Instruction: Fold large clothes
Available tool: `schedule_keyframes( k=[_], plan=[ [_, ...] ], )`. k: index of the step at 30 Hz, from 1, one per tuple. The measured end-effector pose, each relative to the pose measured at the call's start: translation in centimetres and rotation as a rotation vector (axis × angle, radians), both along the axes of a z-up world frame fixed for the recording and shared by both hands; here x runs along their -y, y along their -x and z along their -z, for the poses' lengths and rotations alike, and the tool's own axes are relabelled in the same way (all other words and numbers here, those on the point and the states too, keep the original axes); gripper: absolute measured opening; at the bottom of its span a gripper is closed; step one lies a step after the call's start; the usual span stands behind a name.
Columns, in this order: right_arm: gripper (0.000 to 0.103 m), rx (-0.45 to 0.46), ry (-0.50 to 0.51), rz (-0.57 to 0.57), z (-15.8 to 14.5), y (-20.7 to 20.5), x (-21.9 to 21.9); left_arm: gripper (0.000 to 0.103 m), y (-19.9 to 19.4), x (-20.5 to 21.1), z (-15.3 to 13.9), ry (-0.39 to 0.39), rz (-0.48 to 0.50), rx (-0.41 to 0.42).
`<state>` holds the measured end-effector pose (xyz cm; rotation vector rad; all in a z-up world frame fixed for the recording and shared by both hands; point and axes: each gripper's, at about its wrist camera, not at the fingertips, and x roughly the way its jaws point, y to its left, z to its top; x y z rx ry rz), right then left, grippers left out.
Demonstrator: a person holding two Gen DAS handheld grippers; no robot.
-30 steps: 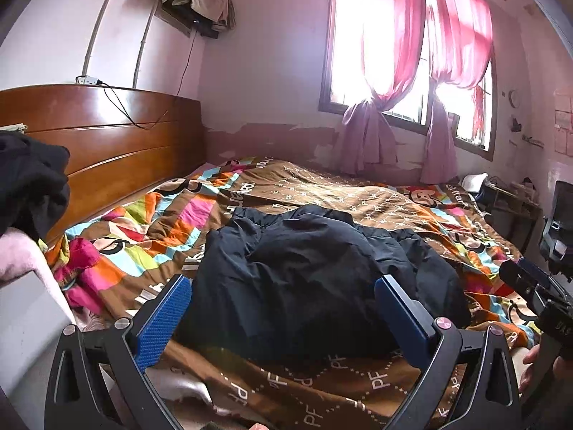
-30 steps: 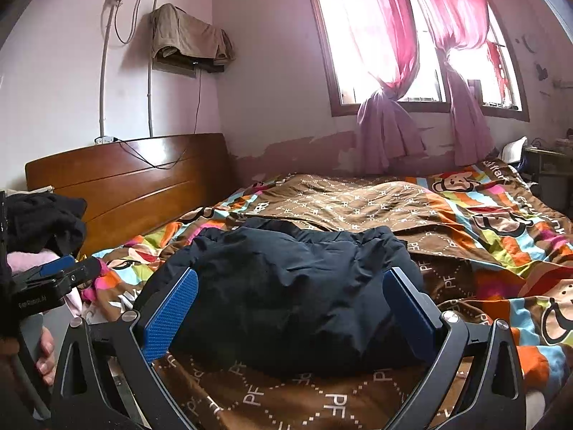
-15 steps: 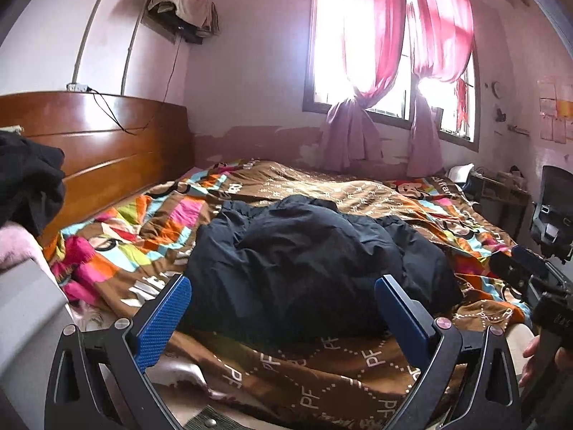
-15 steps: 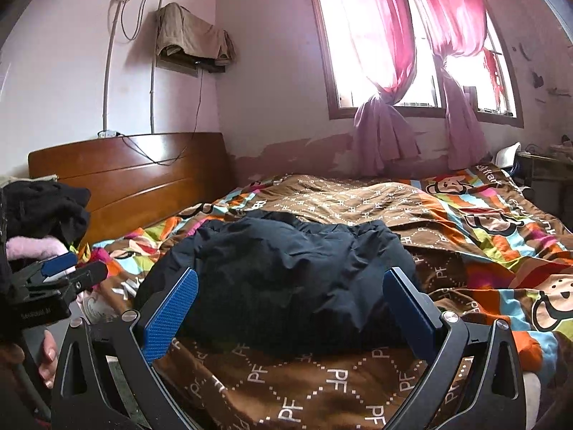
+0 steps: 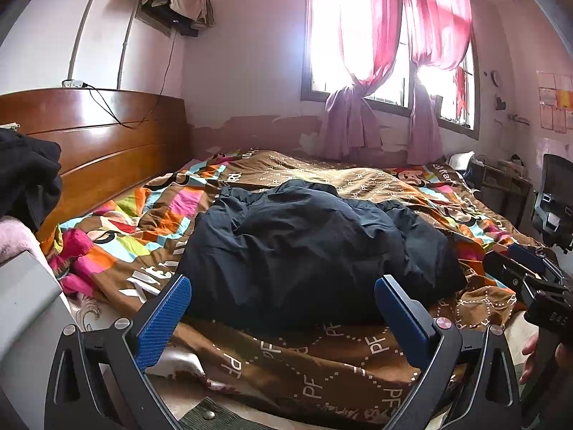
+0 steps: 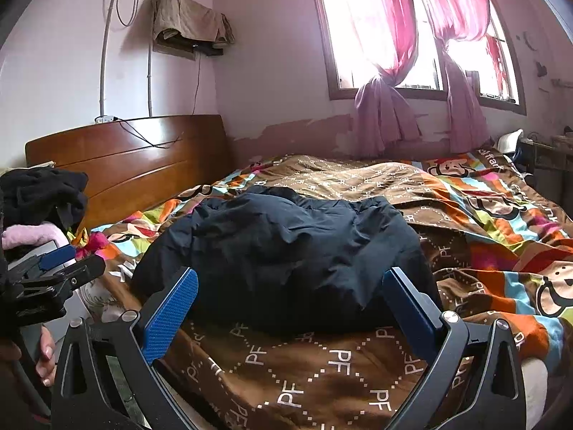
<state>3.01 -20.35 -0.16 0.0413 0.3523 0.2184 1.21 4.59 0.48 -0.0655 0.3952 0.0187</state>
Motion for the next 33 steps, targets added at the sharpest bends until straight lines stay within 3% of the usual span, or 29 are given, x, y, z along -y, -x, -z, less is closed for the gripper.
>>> schedule_keyframes(
  k=[33],
  plan=[
    [0.102,-0.008,-0.003,0.003,0.18,0.04,0.21,0.103,-0.06,0.34,0.12,-0.006,0.007,-0.003]
  ],
)
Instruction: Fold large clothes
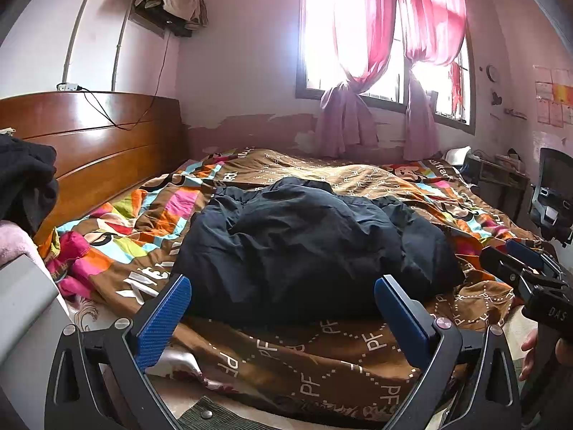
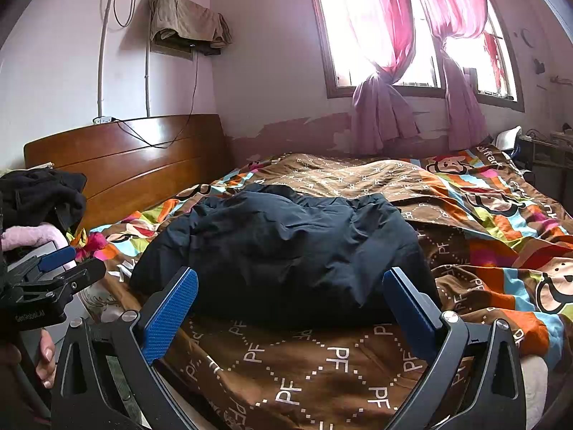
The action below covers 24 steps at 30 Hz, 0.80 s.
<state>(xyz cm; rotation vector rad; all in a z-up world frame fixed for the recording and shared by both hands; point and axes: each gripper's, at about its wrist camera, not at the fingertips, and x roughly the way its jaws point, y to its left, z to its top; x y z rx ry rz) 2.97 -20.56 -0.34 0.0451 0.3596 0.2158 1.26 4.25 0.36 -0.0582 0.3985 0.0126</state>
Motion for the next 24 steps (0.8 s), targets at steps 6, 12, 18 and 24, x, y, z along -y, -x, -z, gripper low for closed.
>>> schedule_keyframes(
  k=[6,12,18,24],
  plan=[
    [0.102,-0.001,0.0,0.0,0.01,-0.01,0.0,0.103,0.0,0.02,0.02,0.0,0.004,-0.002],
    [0.102,-0.002,-0.001,0.0,0.02,-0.02,0.01,0.103,0.21,0.22,0.17,-0.032,-0.03,0.004],
    [0.102,-0.001,-0.001,0.0,0.01,-0.01,-0.01,0.103,0.2,0.18,0.14,-0.052,-0.028,0.004],
    [0.102,-0.003,-0.002,0.0,0.04,0.0,0.06,0.103,0.15,0.12,0.12,-0.056,-0.028,0.0]
  ],
)
